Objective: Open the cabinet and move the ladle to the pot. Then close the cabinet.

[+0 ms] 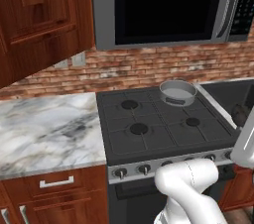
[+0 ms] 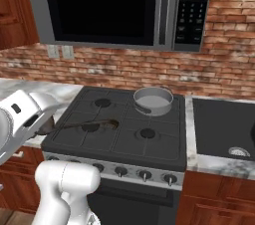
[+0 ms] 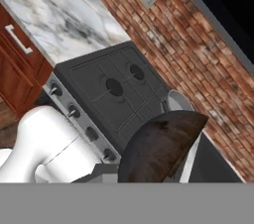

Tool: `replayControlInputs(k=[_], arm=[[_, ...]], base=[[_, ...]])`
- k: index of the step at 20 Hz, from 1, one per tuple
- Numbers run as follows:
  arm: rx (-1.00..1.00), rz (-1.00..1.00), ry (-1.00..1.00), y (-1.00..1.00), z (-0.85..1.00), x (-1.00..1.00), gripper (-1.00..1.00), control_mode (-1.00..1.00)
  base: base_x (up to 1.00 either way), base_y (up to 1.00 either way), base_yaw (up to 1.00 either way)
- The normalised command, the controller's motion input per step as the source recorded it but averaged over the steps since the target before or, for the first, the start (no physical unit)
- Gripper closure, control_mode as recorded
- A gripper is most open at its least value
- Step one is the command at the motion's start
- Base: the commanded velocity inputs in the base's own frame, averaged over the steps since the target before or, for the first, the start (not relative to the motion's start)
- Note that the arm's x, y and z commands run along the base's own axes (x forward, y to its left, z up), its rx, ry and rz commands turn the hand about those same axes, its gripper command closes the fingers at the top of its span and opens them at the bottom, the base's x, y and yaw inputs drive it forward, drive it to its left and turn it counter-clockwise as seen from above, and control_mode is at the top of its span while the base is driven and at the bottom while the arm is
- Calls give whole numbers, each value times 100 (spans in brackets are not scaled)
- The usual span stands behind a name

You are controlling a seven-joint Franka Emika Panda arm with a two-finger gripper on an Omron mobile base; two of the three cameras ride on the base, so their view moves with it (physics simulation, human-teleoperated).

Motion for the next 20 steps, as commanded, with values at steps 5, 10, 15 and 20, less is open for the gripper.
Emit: replayControlInputs(k=[5, 10, 15, 20], arm=[[0, 0, 0, 0, 0, 0, 100, 100], [0, 0, 0, 0, 0, 0, 100, 100], [0, 0, 0, 0, 0, 0, 100, 100], [0, 0, 0, 0, 0, 0, 100, 100]], base=[[66, -7, -1], [59, -7, -1], [26, -10, -1], [3, -7, 0]])
